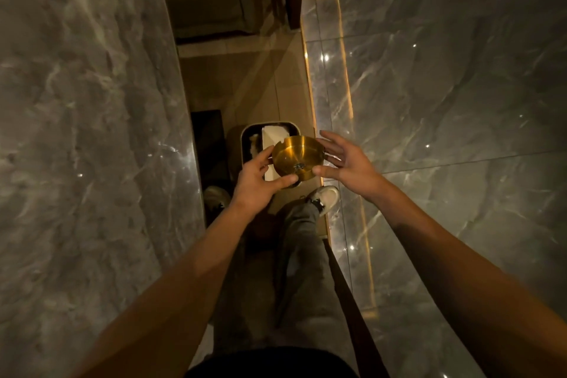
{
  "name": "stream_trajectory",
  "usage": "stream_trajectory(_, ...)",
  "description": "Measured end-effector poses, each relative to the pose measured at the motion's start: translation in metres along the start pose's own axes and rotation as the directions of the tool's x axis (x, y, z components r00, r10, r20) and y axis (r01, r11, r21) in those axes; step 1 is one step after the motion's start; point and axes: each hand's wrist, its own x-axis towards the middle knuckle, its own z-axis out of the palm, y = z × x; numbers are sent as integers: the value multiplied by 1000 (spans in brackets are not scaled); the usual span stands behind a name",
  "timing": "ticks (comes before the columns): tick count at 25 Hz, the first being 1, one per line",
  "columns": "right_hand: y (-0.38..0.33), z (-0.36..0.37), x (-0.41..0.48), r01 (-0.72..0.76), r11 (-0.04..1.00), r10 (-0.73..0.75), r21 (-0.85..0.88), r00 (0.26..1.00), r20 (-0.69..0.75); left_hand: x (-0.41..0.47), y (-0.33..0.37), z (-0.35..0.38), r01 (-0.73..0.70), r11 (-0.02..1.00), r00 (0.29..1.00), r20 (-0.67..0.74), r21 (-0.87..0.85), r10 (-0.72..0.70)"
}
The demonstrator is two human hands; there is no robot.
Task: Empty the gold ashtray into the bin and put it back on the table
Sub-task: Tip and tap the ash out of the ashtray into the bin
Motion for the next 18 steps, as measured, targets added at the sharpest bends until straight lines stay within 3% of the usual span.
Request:
stream_trajectory(9, 41, -3, 52, -109, 993, 105, 41, 991, 86, 32, -36, 17, 142, 986, 987, -69, -90, -148)
stream_trajectory(18, 79, -8, 95, -167, 985, 157, 44, 974, 163, 72, -70, 37, 172, 981, 978, -99, -93, -181)
